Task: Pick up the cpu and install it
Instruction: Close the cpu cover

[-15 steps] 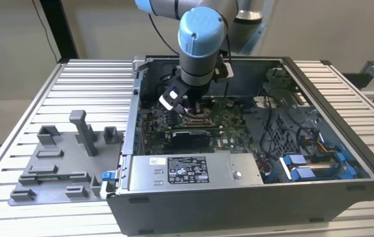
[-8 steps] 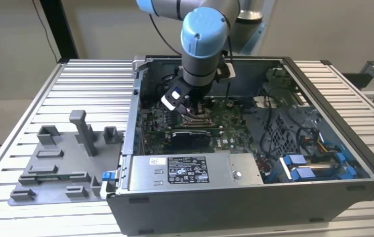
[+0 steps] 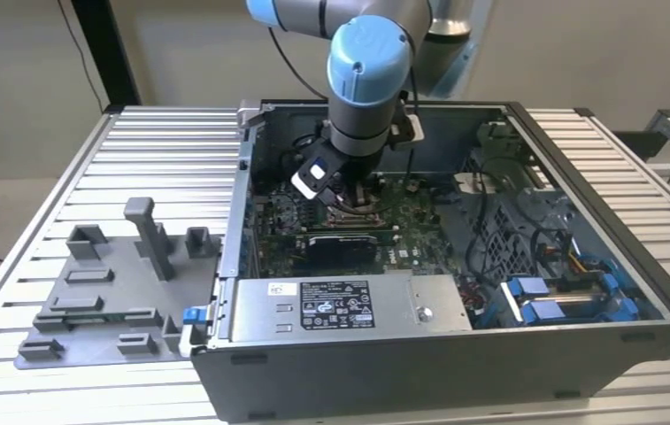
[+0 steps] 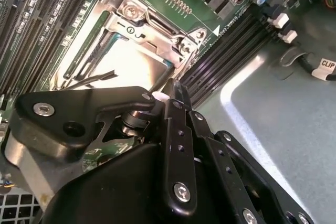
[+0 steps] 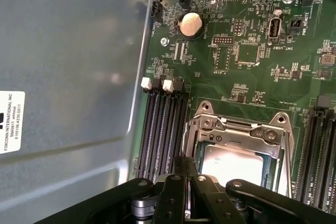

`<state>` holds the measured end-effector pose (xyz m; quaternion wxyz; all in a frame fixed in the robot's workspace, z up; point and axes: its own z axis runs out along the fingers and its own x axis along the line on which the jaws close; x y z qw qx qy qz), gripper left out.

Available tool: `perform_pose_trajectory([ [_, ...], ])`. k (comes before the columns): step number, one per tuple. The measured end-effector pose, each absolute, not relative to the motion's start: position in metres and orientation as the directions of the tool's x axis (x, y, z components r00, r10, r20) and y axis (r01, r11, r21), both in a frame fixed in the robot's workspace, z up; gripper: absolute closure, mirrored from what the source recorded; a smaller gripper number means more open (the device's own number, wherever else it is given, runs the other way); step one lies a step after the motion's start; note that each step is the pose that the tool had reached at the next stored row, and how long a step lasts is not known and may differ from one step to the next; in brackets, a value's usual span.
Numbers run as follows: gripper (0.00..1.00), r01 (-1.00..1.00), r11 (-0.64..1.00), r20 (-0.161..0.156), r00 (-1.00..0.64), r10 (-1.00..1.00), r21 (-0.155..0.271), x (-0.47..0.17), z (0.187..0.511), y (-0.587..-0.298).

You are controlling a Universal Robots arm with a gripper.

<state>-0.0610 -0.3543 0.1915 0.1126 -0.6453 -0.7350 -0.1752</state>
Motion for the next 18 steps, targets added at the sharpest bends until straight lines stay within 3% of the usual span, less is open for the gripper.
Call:
perform_pose_trajectory([
  [18, 1.00, 0.989, 0.108, 0.391, -0.141, 0.909, 0.105, -0.047, 0.187, -0.354],
])
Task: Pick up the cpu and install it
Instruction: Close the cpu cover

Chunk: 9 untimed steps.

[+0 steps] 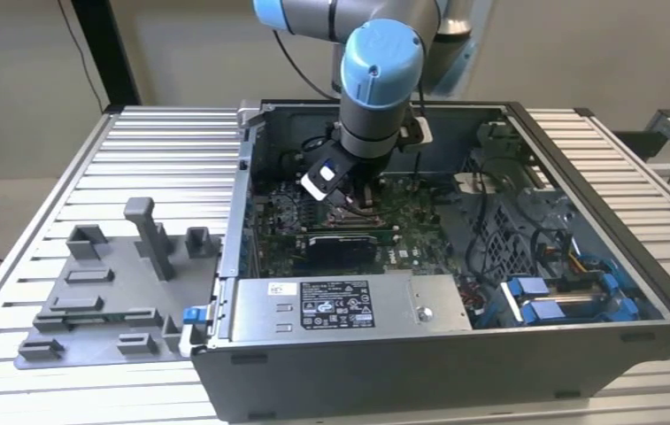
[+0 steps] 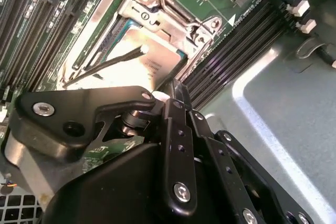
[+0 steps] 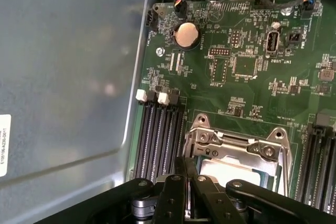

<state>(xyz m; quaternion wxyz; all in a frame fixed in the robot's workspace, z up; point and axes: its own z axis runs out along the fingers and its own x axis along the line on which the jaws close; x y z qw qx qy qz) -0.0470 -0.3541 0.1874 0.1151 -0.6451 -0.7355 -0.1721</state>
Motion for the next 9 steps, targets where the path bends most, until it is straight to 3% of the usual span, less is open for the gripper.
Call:
perform_pose_trajectory([
  [9, 1.00, 0.989, 0.109, 0.394, -0.141, 0.908, 0.104, -0.0427, 0.1874, -0.3539],
])
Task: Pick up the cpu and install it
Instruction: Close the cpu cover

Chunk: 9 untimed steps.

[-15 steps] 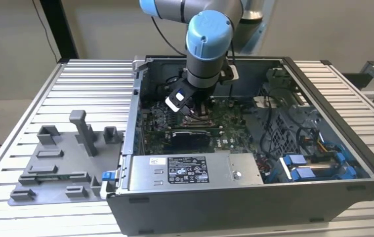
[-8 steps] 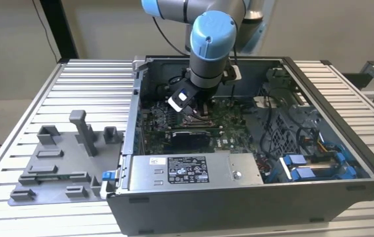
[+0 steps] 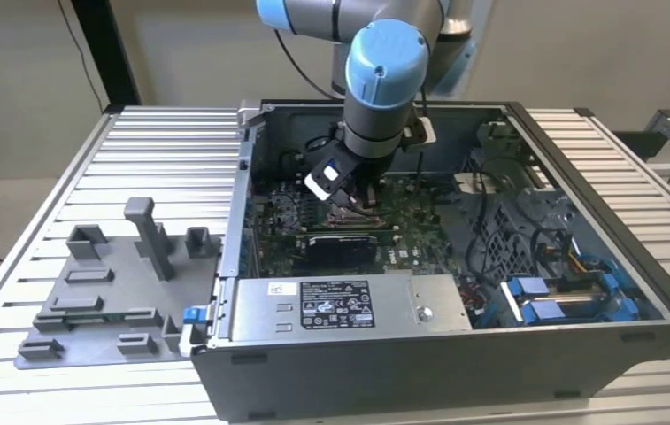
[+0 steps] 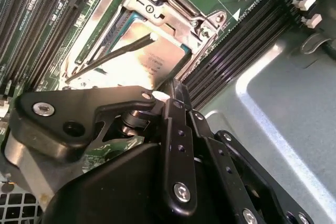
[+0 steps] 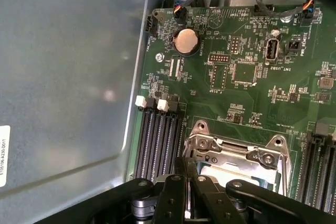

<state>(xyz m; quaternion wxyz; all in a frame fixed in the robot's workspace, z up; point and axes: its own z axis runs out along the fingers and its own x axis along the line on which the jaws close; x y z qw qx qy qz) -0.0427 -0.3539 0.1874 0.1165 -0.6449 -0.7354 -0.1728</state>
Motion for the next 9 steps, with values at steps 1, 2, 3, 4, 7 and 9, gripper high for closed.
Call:
perform_pose_trajectory([
  [1, 1.00, 0.989, 0.108, 0.395, -0.141, 0.908, 0.104, -0.0422, 0.1875, -0.3540],
  [2, 1.00, 0.989, 0.108, 0.396, -0.141, 0.907, 0.105, -0.0415, 0.1875, -0.3541],
  [3, 1.00, 0.989, 0.107, 0.397, -0.141, 0.907, 0.106, -0.0409, 0.1873, -0.3541],
  [4, 1.00, 0.988, 0.106, 0.396, -0.141, 0.907, 0.108, -0.0401, 0.1871, -0.3541],
  [7, 1.00, 0.988, 0.106, 0.397, -0.141, 0.907, 0.109, -0.0391, 0.1862, -0.3543],
  [9, 1.00, 0.988, 0.107, 0.396, -0.141, 0.907, 0.107, -0.0387, 0.1858, -0.3546],
])
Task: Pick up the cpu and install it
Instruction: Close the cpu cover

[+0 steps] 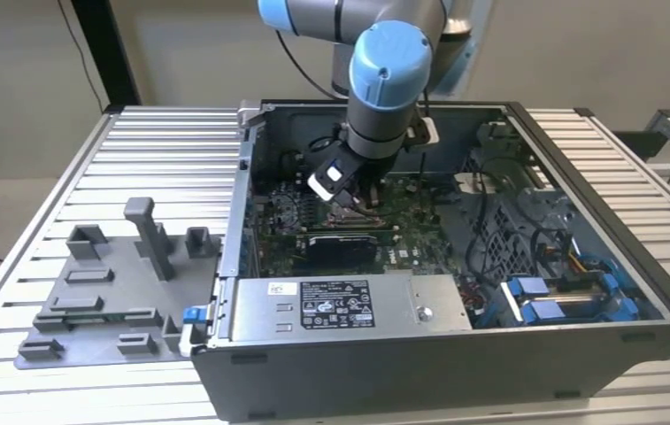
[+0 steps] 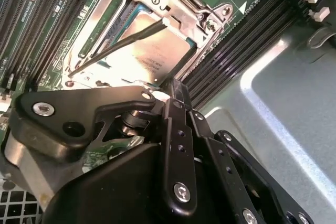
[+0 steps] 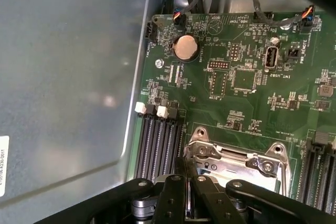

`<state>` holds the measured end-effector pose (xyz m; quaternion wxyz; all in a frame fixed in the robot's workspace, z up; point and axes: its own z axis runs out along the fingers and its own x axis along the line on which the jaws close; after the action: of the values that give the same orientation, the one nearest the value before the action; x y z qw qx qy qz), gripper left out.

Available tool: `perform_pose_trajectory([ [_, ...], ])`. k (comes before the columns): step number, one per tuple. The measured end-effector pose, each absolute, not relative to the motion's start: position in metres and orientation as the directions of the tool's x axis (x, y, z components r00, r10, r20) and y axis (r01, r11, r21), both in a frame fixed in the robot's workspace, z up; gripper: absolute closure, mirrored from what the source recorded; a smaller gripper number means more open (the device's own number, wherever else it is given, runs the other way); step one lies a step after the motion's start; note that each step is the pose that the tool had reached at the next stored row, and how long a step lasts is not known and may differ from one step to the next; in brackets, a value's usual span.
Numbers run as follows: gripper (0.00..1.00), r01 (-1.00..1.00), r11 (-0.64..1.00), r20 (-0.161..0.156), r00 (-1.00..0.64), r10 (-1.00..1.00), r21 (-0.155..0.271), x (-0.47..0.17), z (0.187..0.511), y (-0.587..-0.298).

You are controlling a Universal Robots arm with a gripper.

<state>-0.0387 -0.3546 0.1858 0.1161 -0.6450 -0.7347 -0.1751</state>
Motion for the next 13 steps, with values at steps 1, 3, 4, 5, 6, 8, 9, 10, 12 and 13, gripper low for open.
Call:
perform_pose_trajectory([
  [1, 1.00, 0.989, 0.107, 0.396, -0.141, 0.907, 0.107, -0.038, 0.186, -0.355],
  [3, 1.00, 0.988, 0.106, 0.399, -0.142, 0.906, 0.112, -0.037, 0.190, -0.353],
  [4, 1.00, 0.988, 0.106, 0.398, -0.142, 0.906, 0.111, -0.037, 0.194, -0.354],
  [5, 1.00, 0.988, 0.106, 0.398, -0.142, 0.906, 0.111, -0.038, 0.199, -0.354],
  [6, 1.00, 0.988, 0.105, 0.399, -0.142, 0.906, 0.111, -0.039, 0.203, -0.354],
  [8, 1.00, 0.988, 0.105, 0.401, -0.141, 0.905, 0.111, -0.049, 0.213, -0.354],
  [9, 1.00, 0.988, 0.105, 0.401, -0.142, 0.905, 0.111, -0.053, 0.215, -0.354],
  [10, 1.00, 0.988, 0.105, 0.402, -0.141, 0.905, 0.112, -0.058, 0.217, -0.354],
  [12, 1.00, 0.988, 0.105, 0.402, -0.141, 0.904, 0.112, -0.067, 0.220, -0.354],
  [13, 1.00, 0.988, 0.105, 0.402, -0.141, 0.904, 0.112, -0.071, 0.220, -0.354],
])
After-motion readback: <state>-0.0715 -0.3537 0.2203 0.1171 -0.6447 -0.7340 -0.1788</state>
